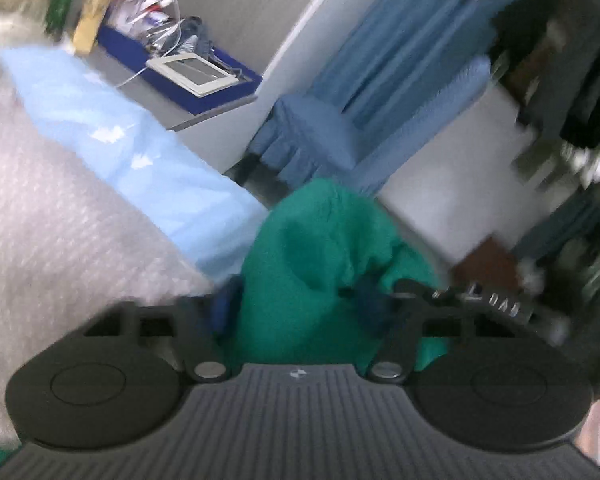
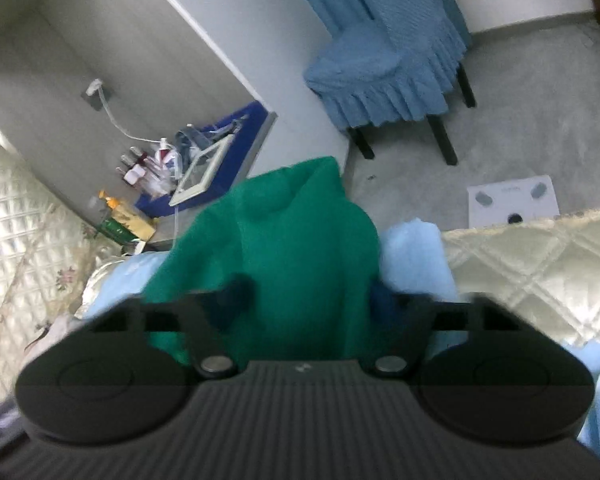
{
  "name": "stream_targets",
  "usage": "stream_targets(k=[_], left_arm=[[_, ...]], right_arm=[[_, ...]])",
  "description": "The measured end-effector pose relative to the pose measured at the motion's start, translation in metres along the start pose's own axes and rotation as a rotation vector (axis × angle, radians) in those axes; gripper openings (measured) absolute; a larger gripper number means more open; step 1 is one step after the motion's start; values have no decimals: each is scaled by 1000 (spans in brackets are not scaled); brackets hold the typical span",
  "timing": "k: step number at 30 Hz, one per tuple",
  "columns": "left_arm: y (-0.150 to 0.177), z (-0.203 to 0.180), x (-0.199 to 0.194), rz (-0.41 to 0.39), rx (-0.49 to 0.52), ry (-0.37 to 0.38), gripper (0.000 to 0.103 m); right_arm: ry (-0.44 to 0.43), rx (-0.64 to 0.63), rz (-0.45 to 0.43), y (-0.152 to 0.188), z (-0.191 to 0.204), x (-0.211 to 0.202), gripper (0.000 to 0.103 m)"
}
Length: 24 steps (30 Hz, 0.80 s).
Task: Fold large clothes
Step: 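Grasp the hoodie hem with the left gripper while right gripper grasps hem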
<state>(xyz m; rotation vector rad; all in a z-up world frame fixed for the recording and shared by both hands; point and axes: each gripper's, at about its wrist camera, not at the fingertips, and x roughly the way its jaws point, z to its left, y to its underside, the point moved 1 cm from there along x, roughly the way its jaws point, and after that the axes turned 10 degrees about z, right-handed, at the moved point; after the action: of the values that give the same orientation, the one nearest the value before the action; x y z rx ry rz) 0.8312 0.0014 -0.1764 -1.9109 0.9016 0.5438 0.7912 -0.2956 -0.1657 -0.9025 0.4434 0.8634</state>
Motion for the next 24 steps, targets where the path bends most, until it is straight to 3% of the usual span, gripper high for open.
stream_targets(k=[1, 2, 4, 7, 14, 19, 24], left_arm=[[-2, -6, 1, 13, 36, -16, 25], [-3, -10, 0, 17, 63, -28, 11], [-6, -13, -14, -7, 78, -5, 10], [-7, -15, -50, -63, 83, 45, 10], [14, -31, -184, -180, 202, 132, 10], [64, -39, -282, -256, 231, 171, 10], [147, -43, -364, -291, 229, 190, 10]], right_arm=[[11, -31, -7, 0, 5, -3, 34], [23, -67, -15, 0, 10, -9, 27], [29, -138, -53, 1, 19, -26, 24], [-29, -159, -104, 3, 27, -61, 23], [-151, -307, -241, 38, 63, -183, 23], [-188, -395, -335, 92, 82, -275, 23], [-172, -486, -400, 161, 91, -342, 23]])
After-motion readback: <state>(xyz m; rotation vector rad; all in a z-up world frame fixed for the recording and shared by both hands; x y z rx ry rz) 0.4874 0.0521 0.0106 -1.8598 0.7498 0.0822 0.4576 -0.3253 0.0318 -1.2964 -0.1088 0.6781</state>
